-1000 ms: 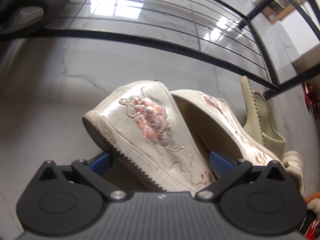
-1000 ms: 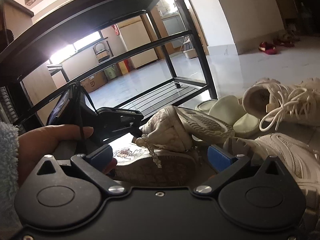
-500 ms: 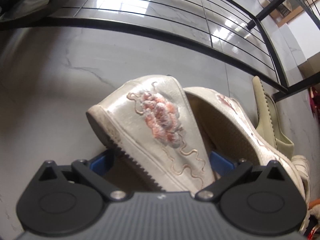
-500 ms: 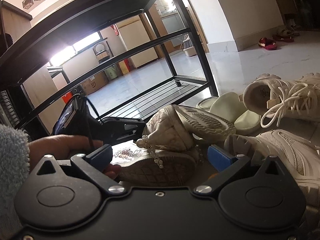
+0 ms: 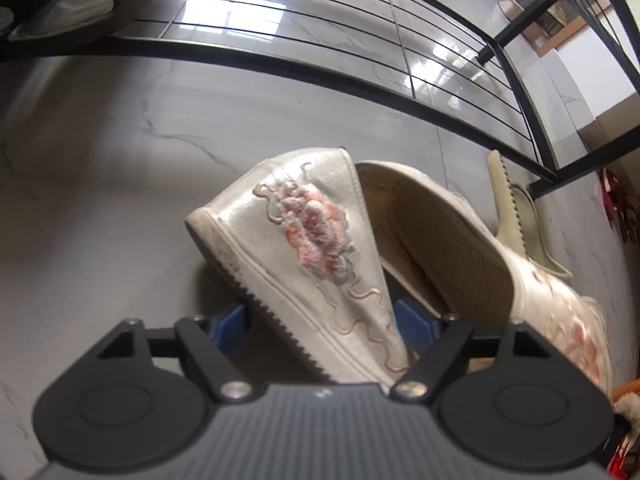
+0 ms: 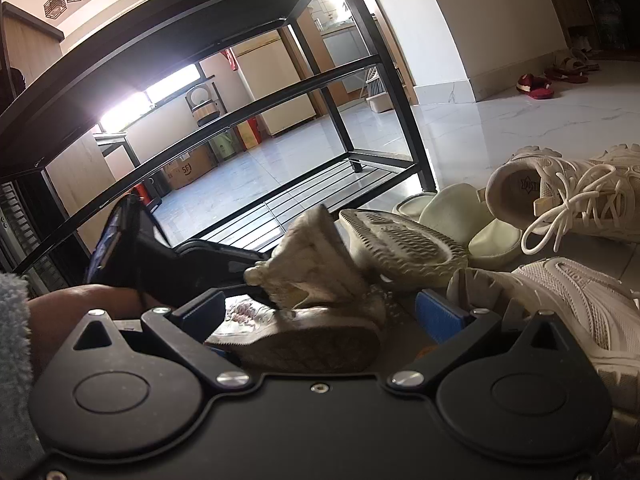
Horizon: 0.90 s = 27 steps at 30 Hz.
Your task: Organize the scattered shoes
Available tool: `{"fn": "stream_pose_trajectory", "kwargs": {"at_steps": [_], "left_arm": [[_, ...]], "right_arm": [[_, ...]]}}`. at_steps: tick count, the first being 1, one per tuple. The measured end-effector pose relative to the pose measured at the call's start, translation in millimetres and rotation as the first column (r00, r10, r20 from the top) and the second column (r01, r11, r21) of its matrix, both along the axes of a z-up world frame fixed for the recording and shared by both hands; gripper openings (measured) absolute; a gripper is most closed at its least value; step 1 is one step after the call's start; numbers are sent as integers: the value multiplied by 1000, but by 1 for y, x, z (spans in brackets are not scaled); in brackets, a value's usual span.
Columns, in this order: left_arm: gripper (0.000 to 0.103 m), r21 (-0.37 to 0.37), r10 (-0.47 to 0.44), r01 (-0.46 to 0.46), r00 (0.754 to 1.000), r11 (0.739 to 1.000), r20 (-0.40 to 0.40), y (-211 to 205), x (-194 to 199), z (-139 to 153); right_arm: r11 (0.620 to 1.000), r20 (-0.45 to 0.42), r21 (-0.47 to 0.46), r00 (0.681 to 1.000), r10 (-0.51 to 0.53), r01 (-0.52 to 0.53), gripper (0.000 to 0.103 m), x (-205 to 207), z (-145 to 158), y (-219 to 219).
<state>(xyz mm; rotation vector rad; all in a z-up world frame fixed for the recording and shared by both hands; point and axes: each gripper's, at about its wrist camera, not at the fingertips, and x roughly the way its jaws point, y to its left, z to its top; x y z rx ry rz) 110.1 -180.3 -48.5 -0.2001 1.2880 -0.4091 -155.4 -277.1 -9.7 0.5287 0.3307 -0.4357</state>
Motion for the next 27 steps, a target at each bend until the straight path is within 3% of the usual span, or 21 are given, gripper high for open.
{"fn": "stream_pose_trajectory", "kwargs": {"at_steps": [12, 20, 22, 23, 24, 25, 27], "left_arm": [[75, -13, -16, 16, 1000, 1000, 24, 43, -16, 8], [70, 24, -92, 90, 993, 996, 72, 50, -25, 15], [64, 71, -98, 93, 993, 993, 71, 52, -26, 13], [48, 98, -102, 94, 992, 991, 72, 52, -26, 11], [47, 150, -105, 94, 992, 984, 69, 55, -27, 8], [46, 154, -84, 74, 995, 985, 62, 64, -27, 3], [46, 110, -42, 37, 998, 993, 44, 75, -26, -1]], "right_arm": [[1000, -1, -3, 1000, -1, 1, 103, 0, 0, -1], [1000, -1, -9, 1000, 0, 0, 103, 0, 0, 0], [1000, -1, -10, 1000, 0, 0, 103, 0, 0, 0], [1000, -1, -11, 1000, 0, 0, 103, 0, 0, 0], [1000, -1, -12, 1000, 0, 0, 103, 0, 0, 0], [1000, -1, -13, 1000, 0, 0, 103, 0, 0, 0], [1000, -1, -14, 1000, 0, 0, 103, 0, 0, 1]]}}
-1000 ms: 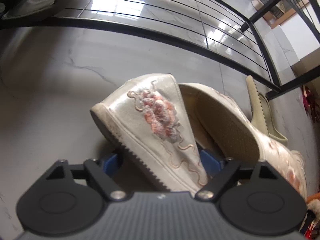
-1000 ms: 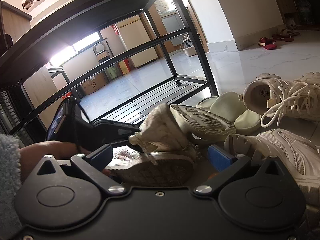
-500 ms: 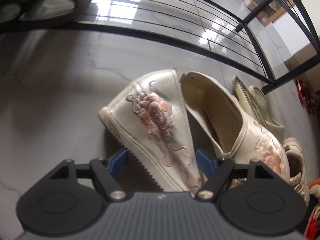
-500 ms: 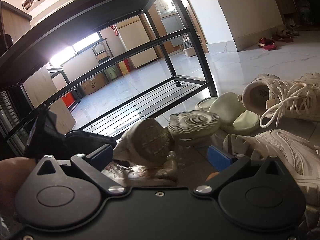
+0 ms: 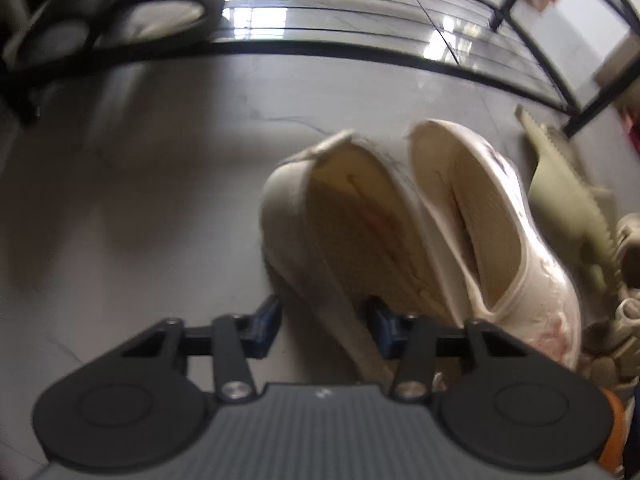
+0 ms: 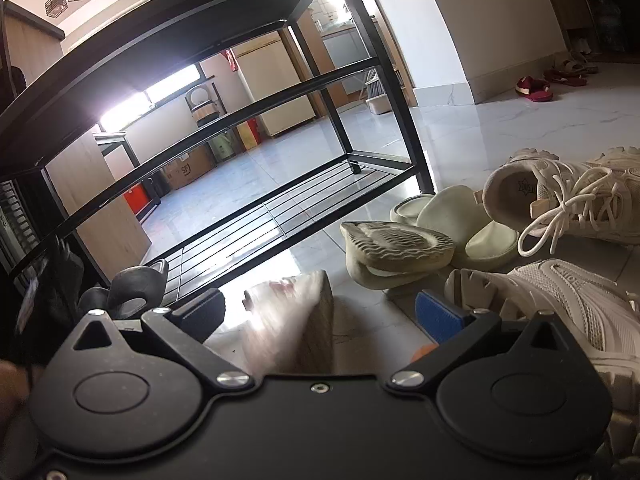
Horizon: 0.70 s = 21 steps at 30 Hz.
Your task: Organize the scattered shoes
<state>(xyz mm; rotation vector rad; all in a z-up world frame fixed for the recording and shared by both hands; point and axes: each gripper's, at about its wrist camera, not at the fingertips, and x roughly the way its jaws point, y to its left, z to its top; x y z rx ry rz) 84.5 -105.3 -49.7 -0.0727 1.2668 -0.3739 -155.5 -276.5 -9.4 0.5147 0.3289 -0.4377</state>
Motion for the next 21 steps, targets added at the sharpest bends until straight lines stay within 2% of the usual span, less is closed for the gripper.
{"fn": "stream_pose_trajectory", "kwargs": {"at_steps": [3, 7, 10, 11, 14, 16, 17, 18, 19, 21], "left_arm": [[46, -30, 21, -21, 1000, 999, -9, 6, 2, -3], [45, 14, -6, 6, 1000, 1000, 15, -3, 0, 1], [35, 40, -36, 35, 999, 999, 37, -10, 1, 6], [28, 41, -43, 42, 998, 998, 41, -11, 1, 7], [26, 54, -59, 56, 997, 997, 53, -14, 2, 10], [32, 48, -52, 50, 998, 998, 43, -11, 1, 9], [46, 40, -49, 48, 999, 998, 23, -8, 0, 8], [66, 35, -40, 40, 999, 999, 1, -7, -1, 5], [74, 32, -28, 28, 1000, 999, -9, -6, -2, 3], [77, 10, 4, -4, 1000, 1000, -3, -2, -5, 3]], "right_arm": [[1000, -2, -7, 1000, 4, -4, 103, -3, 1, 3], [1000, -7, -10, 1000, 3, -3, 103, -2, 1, 3], [1000, -7, -10, 1000, 2, -2, 103, -2, 1, 3], [1000, -7, -11, 1000, 2, -2, 103, -2, 1, 4], [1000, -9, -8, 1000, 5, -5, 103, -1, 1, 3], [1000, -10, -5, 1000, 7, -7, 103, 0, 1, 3], [1000, -11, -4, 1000, 8, -8, 103, 0, 1, 3], [1000, -12, -3, 1000, 10, -10, 103, 0, 1, 3], [1000, -12, -2, 1000, 11, -11, 103, 1, 1, 3], [1000, -14, 1, 1000, 13, -13, 103, 2, 1, 3]]}}
